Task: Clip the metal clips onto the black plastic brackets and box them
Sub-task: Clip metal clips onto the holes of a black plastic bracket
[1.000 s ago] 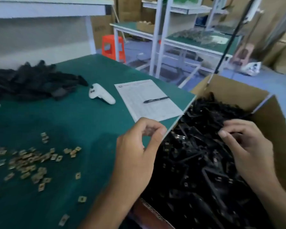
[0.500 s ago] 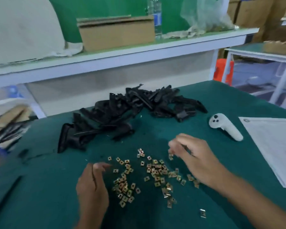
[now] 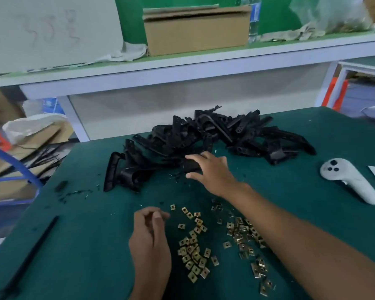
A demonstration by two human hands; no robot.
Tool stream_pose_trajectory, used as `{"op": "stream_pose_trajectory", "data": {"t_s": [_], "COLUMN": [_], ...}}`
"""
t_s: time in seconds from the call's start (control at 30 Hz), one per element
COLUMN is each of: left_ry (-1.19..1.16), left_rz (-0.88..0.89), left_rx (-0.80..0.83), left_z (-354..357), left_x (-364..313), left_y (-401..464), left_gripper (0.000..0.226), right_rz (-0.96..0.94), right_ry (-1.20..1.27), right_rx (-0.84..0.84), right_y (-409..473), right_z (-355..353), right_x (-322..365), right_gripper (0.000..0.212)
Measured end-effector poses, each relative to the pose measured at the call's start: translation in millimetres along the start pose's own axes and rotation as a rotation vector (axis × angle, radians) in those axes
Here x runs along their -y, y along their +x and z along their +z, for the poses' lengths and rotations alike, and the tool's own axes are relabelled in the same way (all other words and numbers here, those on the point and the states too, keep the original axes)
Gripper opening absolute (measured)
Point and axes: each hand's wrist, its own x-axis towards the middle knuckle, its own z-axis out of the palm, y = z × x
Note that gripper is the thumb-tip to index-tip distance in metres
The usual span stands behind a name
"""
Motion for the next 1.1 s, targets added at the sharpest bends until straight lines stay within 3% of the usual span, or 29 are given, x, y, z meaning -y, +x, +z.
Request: {"op": "stream_pose_trajectory", "data": {"t_s": [0.13, 0.2, 0.27, 0.33, 0.43, 0.47, 0.53, 0.57, 0.63, 0.7, 0.77, 0.87, 0.93, 1.0, 1.1], "left_ry": [0.036, 0.056, -0.039, -0.263, -0.63, -0.701, -0.685, -0.598, -0.303, -0.166, -0.171, -0.166, -0.162, -0.162, -0.16], "left_rz": [0.131, 0.245, 0.311, 0.279, -0.011, -0.089, -0.083, 0.006, 0.252, 0.31, 0.274, 0.237, 0.229, 0.222, 0.212], "left_rx": [-0.064, -0.076, -0.085, -0.079, 0.124, 0.238, 0.445, 0.541, 0.659, 0.626, 0.563, 0.518, 0.516, 0.494, 0.473], "left_z": [-2.3, -3.1, -3.1, -6.9, -9.4, -9.8, -8.1, -7.2, -6.2, -5.5, -0.6, 4.7, 5.9, 5.6, 8.0], "left_x": [-1.1, -3.7, -5.3, -8.2, -14.4, -18.2, -24.9, -24.9, -22.1, -20.4, -20.5, -23.1, -22.2, -22.0, -21.0], "left_y": [-1.9, -5.7, -7.2, -6.4, 0.6, -0.2, -6.8, -13.7, -29.9, -39.5, -42.7, -44.6, -45.2, -44.3, -42.1], "left_gripper": [0.009, 0.034, 0.042, 0.032, 0.039, 0.038, 0.046, 0.056, 0.052, 0.041, 0.034, 0.034, 0.036, 0.037, 0.038], "right_rz": [0.0, 0.033, 0.093, 0.217, 0.347, 0.356, 0.346, 0.348, 0.33, 0.295, 0.258, 0.134, 0.072, 0.027, -0.019], "right_ry": [0.456, 0.608, 0.732, 0.818, 0.869, 0.862, 0.801, 0.748, 0.64, 0.597, 0.546, 0.183, 0.012, -0.016, 0.059], "right_rx": [-0.227, -0.31, -0.317, -0.188, 0.226, 0.322, 0.452, 0.498, 0.549, 0.577, 0.483, 0.246, 0.276, 0.308, 0.224], "right_y": [-51.7, -82.1, -107.5, -126.6, -146.3, -151.3, -158.4, -162.6, -173.4, -181.4, -180.2, -164.5, -158.0, -156.8, -158.6], "right_z": [-38.2, -55.0, -70.7, -84.3, -97.1, -97.0, -92.7, -89.3, -83.0, -85.4, -88.2, -82.4, -71.7, -58.5, -45.3], "right_x": [18.6, 27.9, 32.9, 33.4, 33.3, 32.1, 32.1, 32.1, 27.9, 23.9, 10.1, -15.6, -23.8, -29.3, -32.8], "right_gripper": [0.052, 0.048, 0.061, 0.076, 0.08, 0.079, 0.075, 0.081, 0.079, 0.064, 0.057, 0.042, 0.048, 0.05, 0.023]}}
